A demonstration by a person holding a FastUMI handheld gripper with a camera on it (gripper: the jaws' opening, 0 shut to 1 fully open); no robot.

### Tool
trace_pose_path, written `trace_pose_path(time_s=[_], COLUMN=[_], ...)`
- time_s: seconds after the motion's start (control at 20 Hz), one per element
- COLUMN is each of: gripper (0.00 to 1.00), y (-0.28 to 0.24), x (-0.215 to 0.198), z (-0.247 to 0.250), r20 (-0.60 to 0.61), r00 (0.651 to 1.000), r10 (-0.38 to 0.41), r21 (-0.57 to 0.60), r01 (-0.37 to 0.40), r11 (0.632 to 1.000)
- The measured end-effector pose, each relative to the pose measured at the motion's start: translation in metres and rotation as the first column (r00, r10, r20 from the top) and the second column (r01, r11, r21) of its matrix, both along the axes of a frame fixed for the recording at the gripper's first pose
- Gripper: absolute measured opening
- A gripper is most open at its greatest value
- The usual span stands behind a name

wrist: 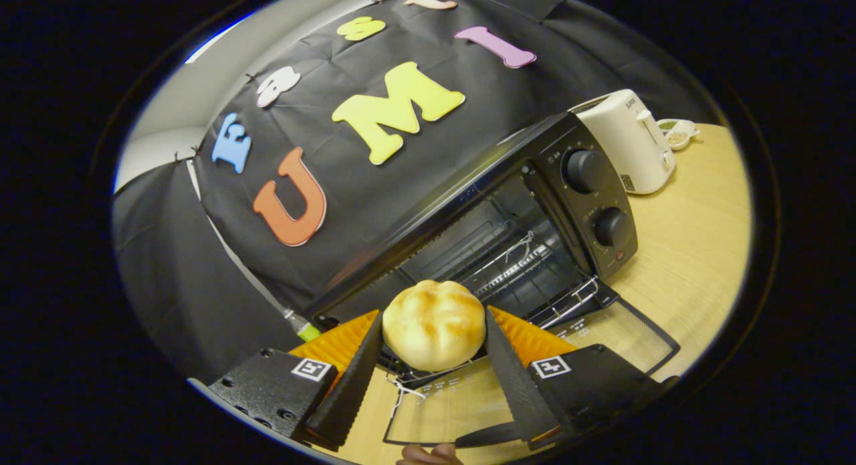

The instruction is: Open the toaster oven, put the food inside, and close the toaster oven door.

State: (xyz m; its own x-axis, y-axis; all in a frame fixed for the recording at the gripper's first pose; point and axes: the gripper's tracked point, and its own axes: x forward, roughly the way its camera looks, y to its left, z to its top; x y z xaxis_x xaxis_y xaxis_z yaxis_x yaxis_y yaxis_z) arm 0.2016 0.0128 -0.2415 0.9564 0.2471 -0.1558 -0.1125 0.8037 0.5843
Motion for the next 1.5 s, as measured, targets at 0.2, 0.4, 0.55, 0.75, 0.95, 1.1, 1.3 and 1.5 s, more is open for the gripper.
trace_pose_path(time_s=[0.2,0.4,0.55,0.75,0.95,1.1,1.3,1.5], gripper=[0.93,0.95,0.97,1.0,1.0,1.0,1.0,1.0], y=[-0.005,-0.008,-0.011,-0.019,-0.008,-0.001,0.011,0.021], x=[0.025,0.046,0.051,0.044,0.021,-0.004,-0.039,-0.074], z=[0.0,0.003,0.006,0.008,0.008,0.011,0.019,0.005], r20=[-0.004,0.0,0.036,0.073,0.089,0.114,0.147,0.08], r00=[0.999,0.998,0.997,0.994,0.996,0.994,0.989,0.99], r10=[-0.032,-0.069,-0.065,-0.078,-0.026,-0.001,0.035,0.117], r21=[-0.032,-0.038,-0.125,-0.159,-0.205,-0.268,-0.381,-0.453], r01=[0.032,0.069,0.069,0.088,0.044,0.032,0.024,-0.069], r11=[0.999,0.997,0.99,0.983,0.978,0.963,0.924,0.889])
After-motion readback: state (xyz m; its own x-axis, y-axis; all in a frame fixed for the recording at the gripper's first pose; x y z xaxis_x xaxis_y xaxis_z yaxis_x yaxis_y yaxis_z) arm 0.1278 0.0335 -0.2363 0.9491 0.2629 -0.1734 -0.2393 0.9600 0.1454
